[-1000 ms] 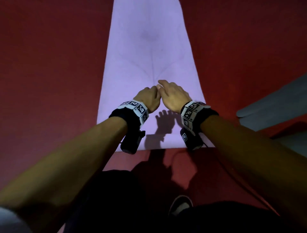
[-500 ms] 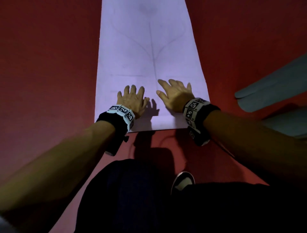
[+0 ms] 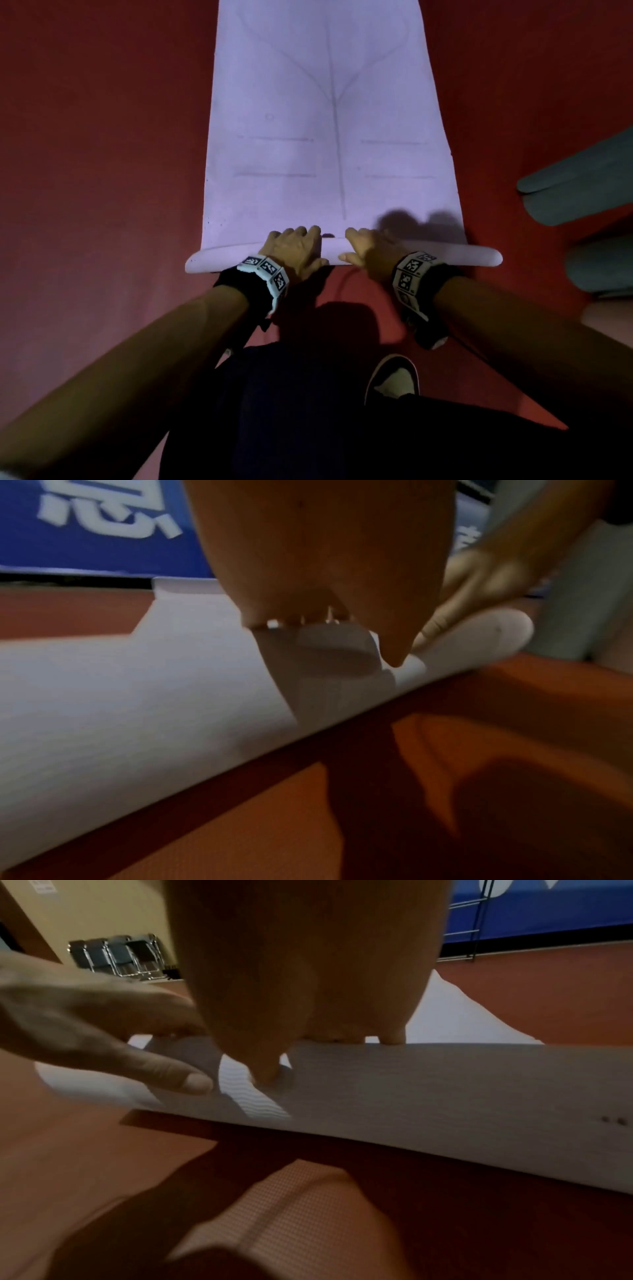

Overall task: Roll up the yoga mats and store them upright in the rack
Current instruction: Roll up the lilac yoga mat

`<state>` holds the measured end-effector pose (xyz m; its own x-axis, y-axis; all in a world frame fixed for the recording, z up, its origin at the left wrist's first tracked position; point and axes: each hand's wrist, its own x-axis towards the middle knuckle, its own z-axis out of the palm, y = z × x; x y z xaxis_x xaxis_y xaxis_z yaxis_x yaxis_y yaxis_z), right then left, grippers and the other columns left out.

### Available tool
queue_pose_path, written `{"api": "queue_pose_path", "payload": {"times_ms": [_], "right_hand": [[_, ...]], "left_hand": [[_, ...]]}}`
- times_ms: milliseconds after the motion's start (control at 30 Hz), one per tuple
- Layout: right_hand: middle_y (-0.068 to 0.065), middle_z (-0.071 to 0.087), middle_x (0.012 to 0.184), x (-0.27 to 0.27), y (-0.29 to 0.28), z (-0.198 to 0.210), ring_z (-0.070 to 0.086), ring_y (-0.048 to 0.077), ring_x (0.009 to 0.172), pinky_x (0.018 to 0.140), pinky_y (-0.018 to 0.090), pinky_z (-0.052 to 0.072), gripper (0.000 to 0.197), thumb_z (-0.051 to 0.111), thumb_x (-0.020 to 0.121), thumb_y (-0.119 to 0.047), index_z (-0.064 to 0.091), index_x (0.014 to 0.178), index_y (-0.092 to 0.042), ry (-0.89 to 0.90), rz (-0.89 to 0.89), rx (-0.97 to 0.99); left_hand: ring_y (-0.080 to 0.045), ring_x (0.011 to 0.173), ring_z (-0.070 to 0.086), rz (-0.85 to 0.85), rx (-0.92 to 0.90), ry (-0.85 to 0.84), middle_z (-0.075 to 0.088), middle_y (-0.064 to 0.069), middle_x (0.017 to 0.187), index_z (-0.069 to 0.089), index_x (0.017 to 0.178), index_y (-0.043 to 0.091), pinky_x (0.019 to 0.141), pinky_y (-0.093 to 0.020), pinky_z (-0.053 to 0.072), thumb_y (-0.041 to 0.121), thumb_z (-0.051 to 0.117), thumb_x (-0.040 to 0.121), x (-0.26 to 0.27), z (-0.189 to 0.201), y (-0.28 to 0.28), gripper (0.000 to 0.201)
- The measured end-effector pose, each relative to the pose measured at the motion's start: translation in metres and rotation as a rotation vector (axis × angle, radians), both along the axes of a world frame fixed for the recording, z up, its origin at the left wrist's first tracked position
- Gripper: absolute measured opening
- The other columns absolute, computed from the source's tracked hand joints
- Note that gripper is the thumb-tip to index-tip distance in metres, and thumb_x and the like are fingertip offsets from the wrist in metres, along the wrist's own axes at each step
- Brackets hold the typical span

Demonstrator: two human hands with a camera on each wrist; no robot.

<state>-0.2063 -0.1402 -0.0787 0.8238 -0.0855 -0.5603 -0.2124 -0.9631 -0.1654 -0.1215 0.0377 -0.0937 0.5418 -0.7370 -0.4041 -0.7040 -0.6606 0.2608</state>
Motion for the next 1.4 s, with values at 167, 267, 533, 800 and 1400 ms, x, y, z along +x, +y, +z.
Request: {"api": "queue_pose_path", "payload": {"times_ms": [167, 267, 533, 800, 1400], "right_hand": [[0.025, 0.051, 0.131, -0.004, -0.001, 0.02, 0.051, 0.036, 0.125, 0.1, 0.042, 0.039, 0.051, 0.045, 0.101, -0.041, 0.047, 0.131, 0.0, -0.009, 0.013, 0.018], [0.023, 0.052, 0.13, 0.004, -0.001, 0.025, 0.049, 0.034, 0.13, 0.106, 0.041, 0.034, 0.042, 0.053, 0.101, -0.034, 0.047, 0.131, -0.004, 0.016, 0.019, 0.062], [0.009, 0.06, 0.117, 0.008, 0.019, 0.019, 0.061, 0.031, 0.108, 0.083, 0.038, 0.041, 0.06, 0.066, 0.085, -0.058, 0.043, 0.125, -0.019, 0.002, 0.124, -0.091], [-0.003, 0.069, 0.104, 0.031, 0.031, 0.05, 0.066, 0.024, 0.095, 0.073, 0.029, 0.043, 0.04, 0.067, 0.076, -0.045, 0.063, 0.113, -0.03, 0.032, 0.032, -0.068], [-0.004, 0.066, 0.096, 0.028, 0.047, 0.049, 0.065, 0.024, 0.086, 0.069, 0.033, 0.05, 0.038, 0.068, 0.069, -0.043, 0.065, 0.105, -0.03, 0.064, 0.061, 0.006]], "left_hand": [[-0.029, 0.106, 0.055, -0.102, 0.075, -0.258, 0.054, -0.006, 0.117, 0.039, 0.132, 0.015, 0.09, -0.043, 0.039, 0.054, 0.065, 0.082, -0.013, 0.011, -0.005, 0.068], [-0.028, 0.1, 0.064, -0.047, 0.114, -0.289, 0.063, -0.004, 0.111, 0.042, 0.13, 0.016, 0.087, -0.037, 0.043, 0.037, 0.054, 0.094, -0.014, 0.017, -0.006, 0.043], [-0.023, 0.118, 0.06, -0.086, 0.297, -0.109, 0.06, -0.001, 0.13, 0.041, 0.144, 0.033, 0.094, -0.035, 0.045, 0.03, 0.064, 0.089, 0.03, 0.05, 0.013, 0.06], [-0.029, 0.107, 0.064, -0.028, 0.103, -0.221, 0.066, -0.005, 0.118, 0.054, 0.126, 0.025, 0.09, -0.038, 0.045, 0.052, 0.054, 0.091, 0.007, 0.046, 0.001, 0.045], [-0.027, 0.094, 0.066, -0.13, 0.098, -0.332, 0.068, -0.002, 0.105, 0.052, 0.12, 0.021, 0.074, -0.034, 0.041, 0.039, 0.054, 0.09, -0.007, 0.045, 0.022, 0.035]]}}
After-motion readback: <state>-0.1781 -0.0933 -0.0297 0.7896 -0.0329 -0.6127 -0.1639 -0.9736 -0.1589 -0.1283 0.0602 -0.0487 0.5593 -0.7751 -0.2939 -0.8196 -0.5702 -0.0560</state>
